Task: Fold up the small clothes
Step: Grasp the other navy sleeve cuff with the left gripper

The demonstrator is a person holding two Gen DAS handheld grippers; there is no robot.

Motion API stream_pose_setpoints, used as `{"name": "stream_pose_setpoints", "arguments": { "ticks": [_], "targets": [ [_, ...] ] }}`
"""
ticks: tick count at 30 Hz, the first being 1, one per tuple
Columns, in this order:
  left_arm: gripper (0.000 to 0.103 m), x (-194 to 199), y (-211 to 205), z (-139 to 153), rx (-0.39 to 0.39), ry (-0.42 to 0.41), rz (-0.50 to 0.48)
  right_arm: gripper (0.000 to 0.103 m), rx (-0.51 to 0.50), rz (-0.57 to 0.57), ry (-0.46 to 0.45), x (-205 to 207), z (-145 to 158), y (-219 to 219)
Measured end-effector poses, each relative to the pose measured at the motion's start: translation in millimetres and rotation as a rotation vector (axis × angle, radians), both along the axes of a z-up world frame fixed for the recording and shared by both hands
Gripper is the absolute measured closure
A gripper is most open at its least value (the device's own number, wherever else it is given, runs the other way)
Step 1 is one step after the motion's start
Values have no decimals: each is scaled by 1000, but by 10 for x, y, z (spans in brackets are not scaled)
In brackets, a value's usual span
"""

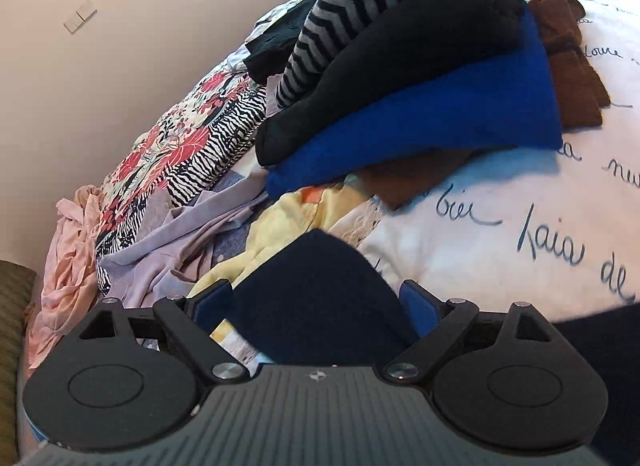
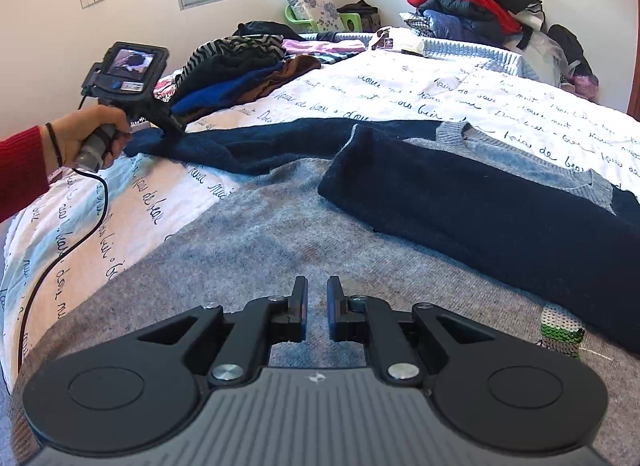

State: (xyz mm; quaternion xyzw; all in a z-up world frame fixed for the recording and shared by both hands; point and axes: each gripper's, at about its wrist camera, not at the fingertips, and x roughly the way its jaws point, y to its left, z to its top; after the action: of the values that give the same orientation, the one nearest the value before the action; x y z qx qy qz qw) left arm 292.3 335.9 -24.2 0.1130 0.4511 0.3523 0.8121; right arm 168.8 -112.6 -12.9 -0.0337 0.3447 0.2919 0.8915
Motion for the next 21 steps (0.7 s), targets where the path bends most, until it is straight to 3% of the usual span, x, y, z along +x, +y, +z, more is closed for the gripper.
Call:
{"name": "stream_pose_setpoints", "arguments": {
  "ticks": [3,5,7,10,14,17,21],
  "targets": [
    [9,-436,89,45,-13,-30,-27,93,-15,29,3,14,-28,61],
    [8,-767,179,69,-65,-56,-19,92,-20,48,7,30,-48,112],
    [8,-1109,276,60,-133,-70,6,88,-21,72,12,48,-61,172],
    [8,-1562,356,23,-204,-93,37,70,-31,116,1,65,-49,311],
    [8,-1954,424,115,-273,-197,97,67,-48,182,-29,79,29,571],
    [8,-2094,521,245,-403,-337,147,67,-60,233,-54,67,94,795],
    [8,-2106,727,257,-683,-514,233,67,-61,299,-93,-34,158,1026]
  ]
}}
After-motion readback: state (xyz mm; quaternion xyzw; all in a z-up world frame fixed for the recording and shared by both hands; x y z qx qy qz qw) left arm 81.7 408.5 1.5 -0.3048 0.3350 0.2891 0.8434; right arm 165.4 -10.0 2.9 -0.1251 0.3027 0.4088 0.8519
